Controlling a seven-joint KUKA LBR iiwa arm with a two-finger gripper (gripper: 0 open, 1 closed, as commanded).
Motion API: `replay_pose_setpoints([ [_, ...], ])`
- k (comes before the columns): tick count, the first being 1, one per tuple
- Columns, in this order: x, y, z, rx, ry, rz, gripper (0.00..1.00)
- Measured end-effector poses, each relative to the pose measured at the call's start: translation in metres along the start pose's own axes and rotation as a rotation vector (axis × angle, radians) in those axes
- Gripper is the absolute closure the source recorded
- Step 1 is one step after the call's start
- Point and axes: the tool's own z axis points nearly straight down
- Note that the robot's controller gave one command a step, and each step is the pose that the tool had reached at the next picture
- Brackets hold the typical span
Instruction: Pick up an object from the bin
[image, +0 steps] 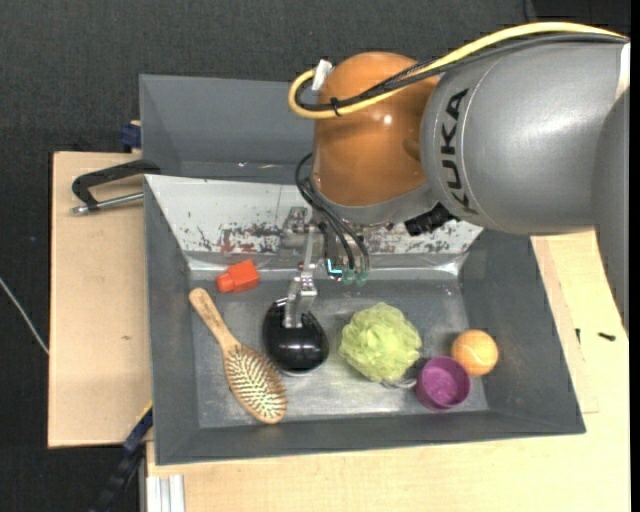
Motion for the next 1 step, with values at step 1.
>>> replay_pose_setpoints([
  [1, -0.0018, -0.0011, -0.0050, -0.001, -0.009, 0.003, 1.00],
])
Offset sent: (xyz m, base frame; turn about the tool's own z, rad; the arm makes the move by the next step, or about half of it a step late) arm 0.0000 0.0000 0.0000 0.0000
